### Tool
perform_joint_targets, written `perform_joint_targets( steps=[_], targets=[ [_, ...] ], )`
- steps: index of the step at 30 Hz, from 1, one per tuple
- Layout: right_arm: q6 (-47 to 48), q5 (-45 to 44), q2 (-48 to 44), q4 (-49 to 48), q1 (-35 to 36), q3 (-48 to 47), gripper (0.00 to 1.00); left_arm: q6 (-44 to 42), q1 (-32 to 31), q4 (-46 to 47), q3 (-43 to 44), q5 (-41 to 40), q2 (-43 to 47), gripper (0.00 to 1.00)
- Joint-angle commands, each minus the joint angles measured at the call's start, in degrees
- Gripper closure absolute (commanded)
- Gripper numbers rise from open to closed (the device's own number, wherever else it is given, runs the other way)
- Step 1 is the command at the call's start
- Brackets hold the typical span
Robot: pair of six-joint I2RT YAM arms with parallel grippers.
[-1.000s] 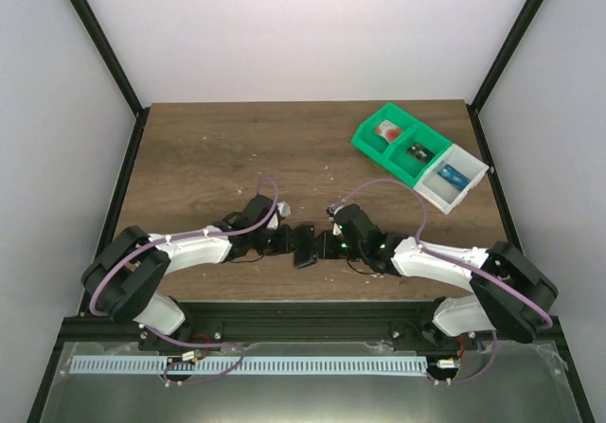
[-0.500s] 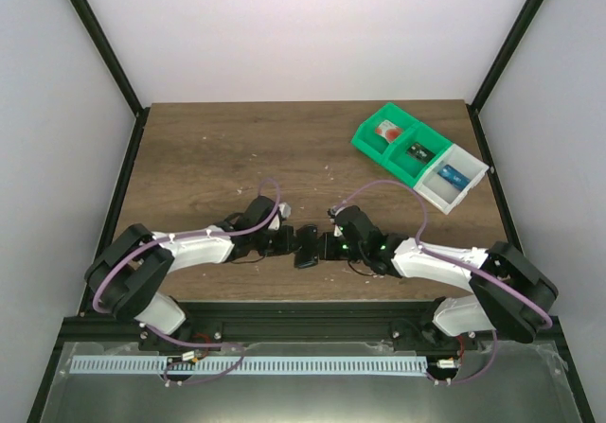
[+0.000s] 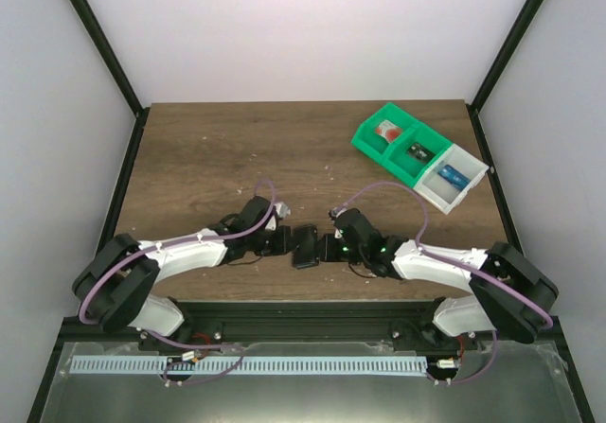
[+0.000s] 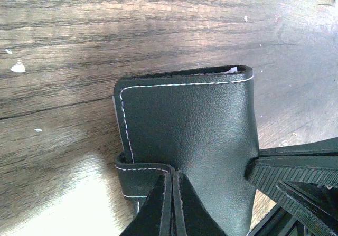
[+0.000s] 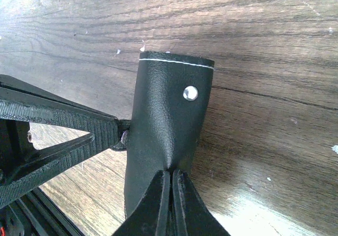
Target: Take the credit cards out of the card holder
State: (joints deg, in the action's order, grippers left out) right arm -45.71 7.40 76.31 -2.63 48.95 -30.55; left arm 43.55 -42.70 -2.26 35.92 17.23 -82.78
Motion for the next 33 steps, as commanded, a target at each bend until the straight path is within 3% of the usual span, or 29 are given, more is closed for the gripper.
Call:
perform_joint_targets(
  steps=[1,18,26,33],
  targets=[
    [0.71,-3.91,-1.49,2.67,0.36,0.83,1.0,-0.76,0.18,-2.13,-1.06,-3.18,1.78,1.0],
    [1.13,-8.49,0.65,4.82,-0.15,1.15,0.99,-0.89,0.33,-4.48,-4.43,-6.33,5.29,1.0],
    [1.27,-8.68,0.84,4.88,-0.43,1.26,0.99,0.24,0.47,-3.13,-5.46,-3.55,6.32,1.0],
    [0.72,-10.28,1.62,14.57,1.72,-5.21,0.62,5.21,0.54,6.26,-9.78,4.09,8.06,1.0]
  ],
)
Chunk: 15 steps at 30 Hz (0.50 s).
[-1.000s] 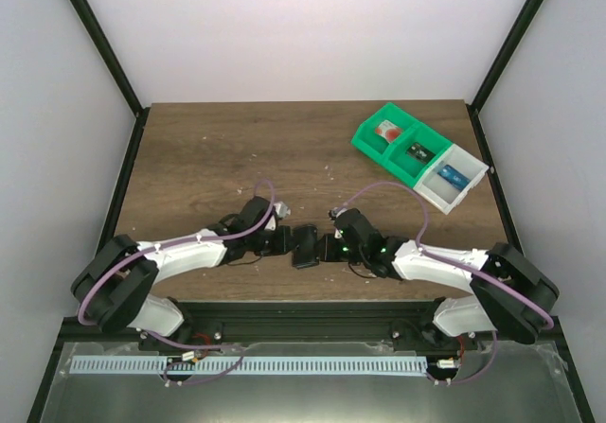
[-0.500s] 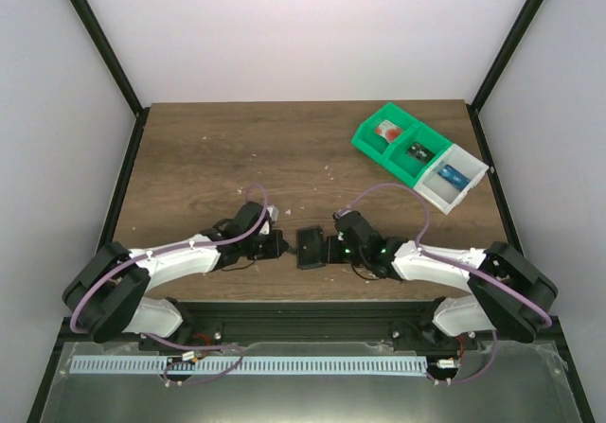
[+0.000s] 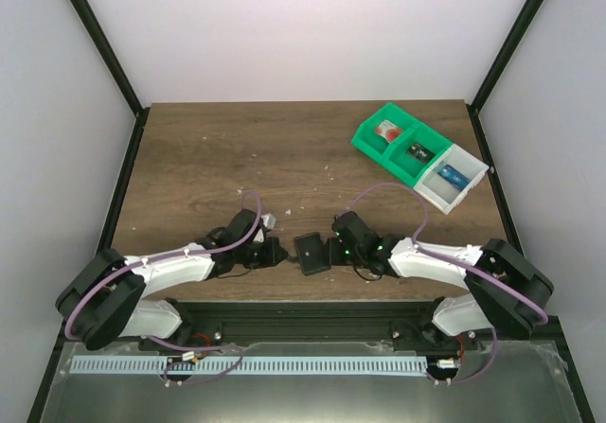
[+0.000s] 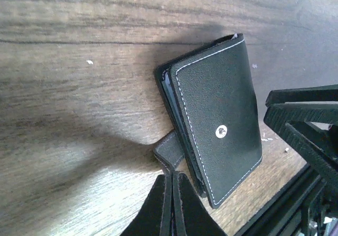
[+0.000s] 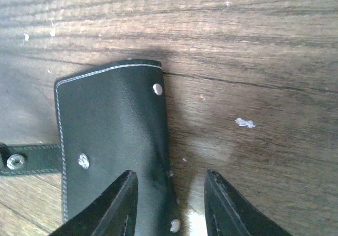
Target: Take the credit cards out of the card holder
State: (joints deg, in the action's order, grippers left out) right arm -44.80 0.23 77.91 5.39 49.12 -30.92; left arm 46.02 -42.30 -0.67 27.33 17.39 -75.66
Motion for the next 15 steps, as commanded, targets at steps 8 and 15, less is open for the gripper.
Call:
perform_joint_targets(
  steps=[8,15],
  targets=[
    [-0.57,-5.98,1.99,12.37,5.6,-11.12,0.41,4.17,0.27,3.85,0.32,5.01,3.57,1.0],
    [0.9,-6.85,5.93,13.79,7.65,-14.6,0.34,5.18,0.21,4.05,1.52,6.06,4.95,1.0]
  ],
)
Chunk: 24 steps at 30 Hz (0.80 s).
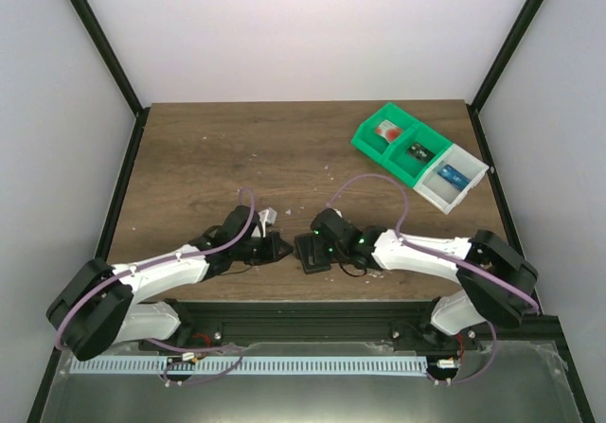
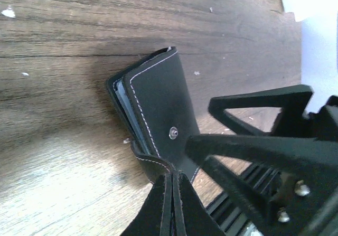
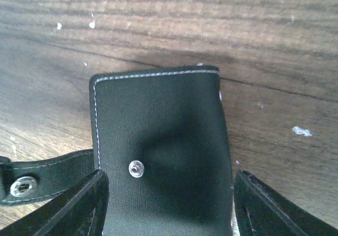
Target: Take the credit cards out of the card holder
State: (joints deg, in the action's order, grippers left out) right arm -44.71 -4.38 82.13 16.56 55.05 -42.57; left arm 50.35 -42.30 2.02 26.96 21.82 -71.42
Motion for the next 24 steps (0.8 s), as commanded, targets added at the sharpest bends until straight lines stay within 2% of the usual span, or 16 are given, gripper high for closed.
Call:
perform_joint_targets(
  steps=[1,5,11,24],
  targets=[
    [0.8,-2.36,2.05,2.42,2.08,-3.22,0.32,0.83,0.27,1.34,2.01,1.72,0.75,1.0],
    [0.47,-2.3,3.31,1.83,3.54,-3.98,0.28,0.88,0.28,1.11,2.54,2.07,1.02,1.0],
    [0.4,-2.84,4.62,1.46,4.97,-4.21,0.29,1.06,0.24,1.01,2.86,2.2,1.23,1.0],
    [-0.58,-7.83,0.74,4.69,4.96,-4.11,0.43,0.25,0.27,-0.56,1.88,1.1,1.98,1.0]
  ],
)
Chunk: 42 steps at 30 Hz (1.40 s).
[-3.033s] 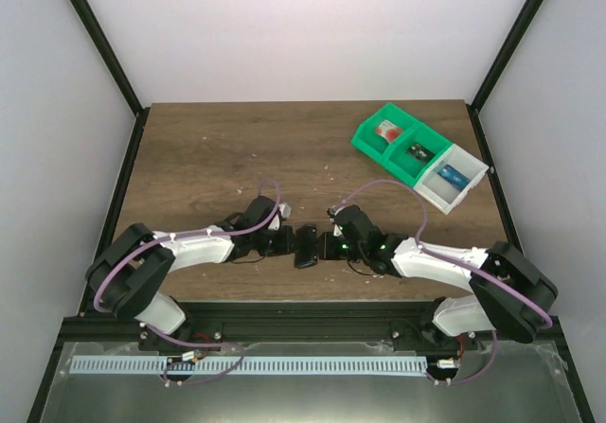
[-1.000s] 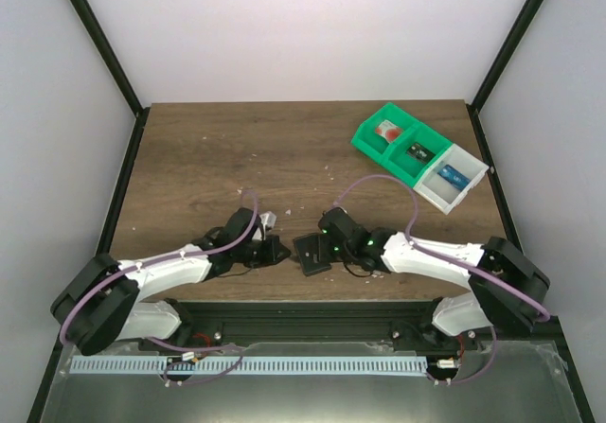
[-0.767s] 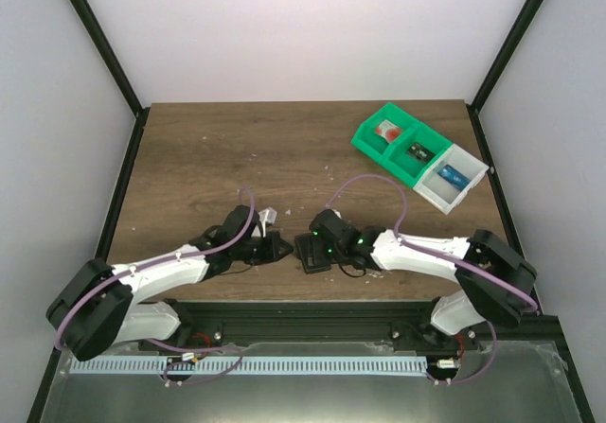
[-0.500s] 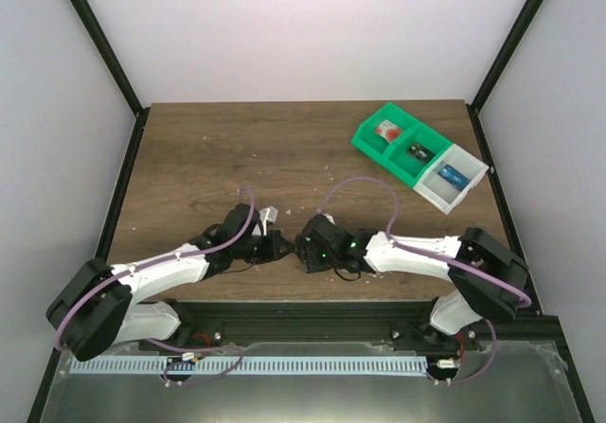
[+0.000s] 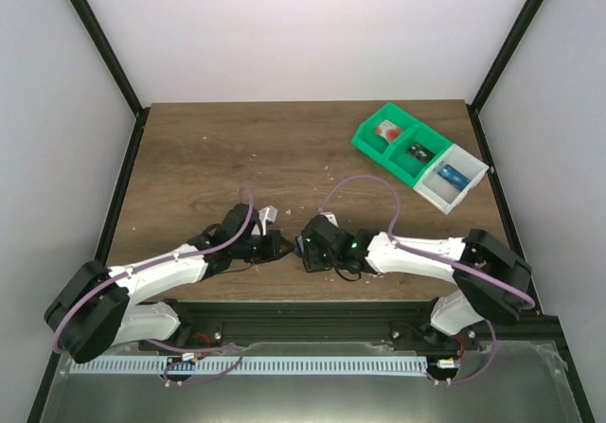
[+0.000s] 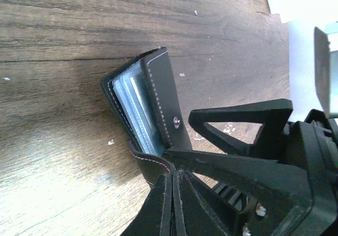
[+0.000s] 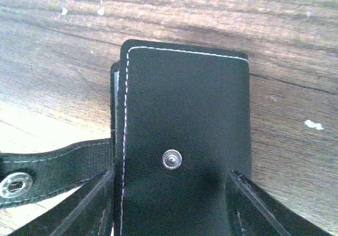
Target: Take the credit cards out of the card holder
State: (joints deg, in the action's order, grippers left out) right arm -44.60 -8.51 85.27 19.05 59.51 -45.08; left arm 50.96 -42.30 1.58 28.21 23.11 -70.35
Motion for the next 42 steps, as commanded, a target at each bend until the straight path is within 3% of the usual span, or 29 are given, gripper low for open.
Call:
perform_joint_targets(
  steps=[1,12,15,20,24,28,30,33,42],
  targets=[
    [-0.78,-4.16,-2.88,2.62,0.48,-1.47,0.44,-0.42,0.26,-0.17,0.5,-0.29,0.92,1.0],
    [-1.14,-8.79,-7.01,7.68,0.43,-0.98,0.54,-1.82,0.29,-1.55,0.0,-1.6,0.47,1.0],
    [-0.86,-9.83,-9.11,9.08,0.4,0.01,0.63,-3.02,0.45,-3.2,-0.36,-3.45,0.63,1.0],
    [-2.14,-10.79,-12.87,9.69,-0.52,4.57,0.87,-4.94,2.02,-6.08,-1.26,-5.56,0.97,1.0],
    [-2.86,-8.33,-15.32,7.25,-1.98,9.45,0.94,-6.69,3.43,-8.15,-1.76,-7.86,1.73,1.0],
    [-3.05,-5.92,-16.27,2.98,-3.36,13.89,0.94,-7.17,4.89,-7.86,-2.24,-6.83,1.58,1.0],
    [-2.91,-4.48,-16.04,1.63,-3.72,15.31,0.82,-7.12,5.23,-7.82,-2.39,-6.58,1.38,1.0],
    [-3.62,-4.32,-16.77,2.55,-3.78,15.18,0.73,-6.93,5.28,-7.19,-2.79,-5.72,1.11,1.0],
    [-3.45,-4.82,-21.53,12.28,-3.49,5.2,0.67,-6.81,5.3,-6.09,-3.06,-3.25,1.22,1.0]
  ],
)
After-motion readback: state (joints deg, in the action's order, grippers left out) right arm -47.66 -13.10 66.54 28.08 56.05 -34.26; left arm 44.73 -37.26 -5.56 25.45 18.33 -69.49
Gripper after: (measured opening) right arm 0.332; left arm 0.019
